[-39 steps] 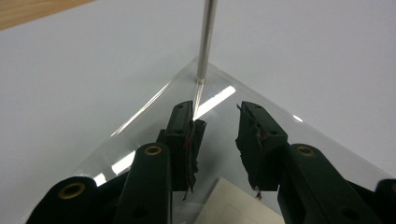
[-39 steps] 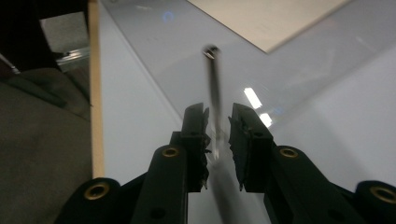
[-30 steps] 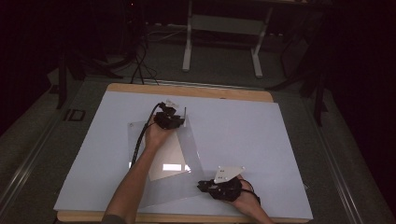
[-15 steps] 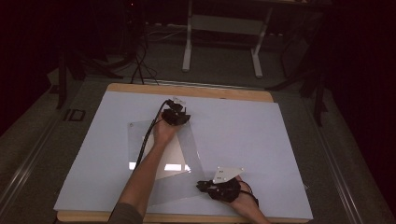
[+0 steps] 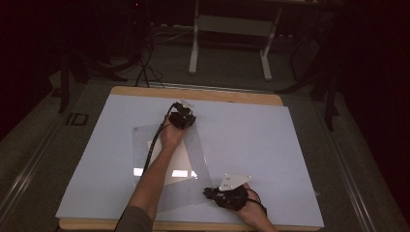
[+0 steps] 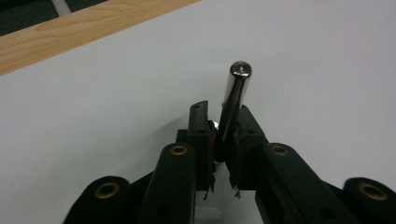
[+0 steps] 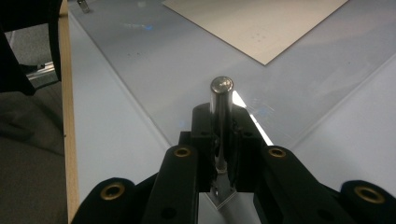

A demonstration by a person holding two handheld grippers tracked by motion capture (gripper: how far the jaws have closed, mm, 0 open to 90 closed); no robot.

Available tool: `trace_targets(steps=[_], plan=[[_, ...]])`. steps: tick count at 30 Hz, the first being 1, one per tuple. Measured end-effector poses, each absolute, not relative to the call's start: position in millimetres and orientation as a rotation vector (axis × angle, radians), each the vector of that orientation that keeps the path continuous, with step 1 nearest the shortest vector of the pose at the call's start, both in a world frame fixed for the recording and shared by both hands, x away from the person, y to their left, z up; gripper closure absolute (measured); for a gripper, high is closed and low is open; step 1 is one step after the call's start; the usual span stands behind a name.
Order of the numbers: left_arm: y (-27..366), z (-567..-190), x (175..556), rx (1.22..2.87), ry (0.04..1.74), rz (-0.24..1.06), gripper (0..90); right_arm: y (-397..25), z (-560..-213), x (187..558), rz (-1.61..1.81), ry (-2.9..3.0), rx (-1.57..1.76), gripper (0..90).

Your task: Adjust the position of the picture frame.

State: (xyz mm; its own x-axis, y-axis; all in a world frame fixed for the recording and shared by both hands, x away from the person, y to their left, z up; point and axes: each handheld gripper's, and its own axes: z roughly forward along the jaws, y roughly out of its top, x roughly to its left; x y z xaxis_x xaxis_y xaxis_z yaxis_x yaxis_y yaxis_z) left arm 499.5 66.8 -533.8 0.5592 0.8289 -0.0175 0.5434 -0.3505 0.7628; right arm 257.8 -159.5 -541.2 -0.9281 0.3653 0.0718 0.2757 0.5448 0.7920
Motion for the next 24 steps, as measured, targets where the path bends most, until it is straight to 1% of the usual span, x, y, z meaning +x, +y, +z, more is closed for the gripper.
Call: trace_targets(steps=[3, 10, 11, 13, 17, 18, 19, 24], plan=[[66, -534, 499, 2.049, 1.095, 0.494, 84.1, -160, -541, 259, 1.358, 2.675, 0.584, 82.5], [65, -533, 498, 2.066, 1.089, 0.511, 84.7, -161, -541, 262, 1.373, 2.705, 0.620, 82.2], [63, -530, 496, 2.122, 1.067, 0.571, 84.4, -162, -540, 263, 1.378, 2.712, 0.639, 81.9], [64, -528, 495, 2.156, 1.061, 0.598, 83.9, -164, -539, 264, 1.378, 2.713, 0.659, 81.9], [75, -524, 495, 2.137, 1.091, 0.588, 84.1, -170, -537, 268, 1.378, 2.694, 0.700, 81.6], [84, -520, 495, 2.116, 1.112, 0.578, 84.1, -176, -533, 271, 1.390, 2.661, 0.739, 81.3], [84, -520, 495, 2.116, 1.112, 0.578, 84.2, -179, -531, 273, 1.397, 2.641, 0.763, 81.1], [110, -509, 491, 2.063, 1.131, 0.560, 84.5, -198, -523, 286, 1.431, 2.552, 0.884, 79.1]])
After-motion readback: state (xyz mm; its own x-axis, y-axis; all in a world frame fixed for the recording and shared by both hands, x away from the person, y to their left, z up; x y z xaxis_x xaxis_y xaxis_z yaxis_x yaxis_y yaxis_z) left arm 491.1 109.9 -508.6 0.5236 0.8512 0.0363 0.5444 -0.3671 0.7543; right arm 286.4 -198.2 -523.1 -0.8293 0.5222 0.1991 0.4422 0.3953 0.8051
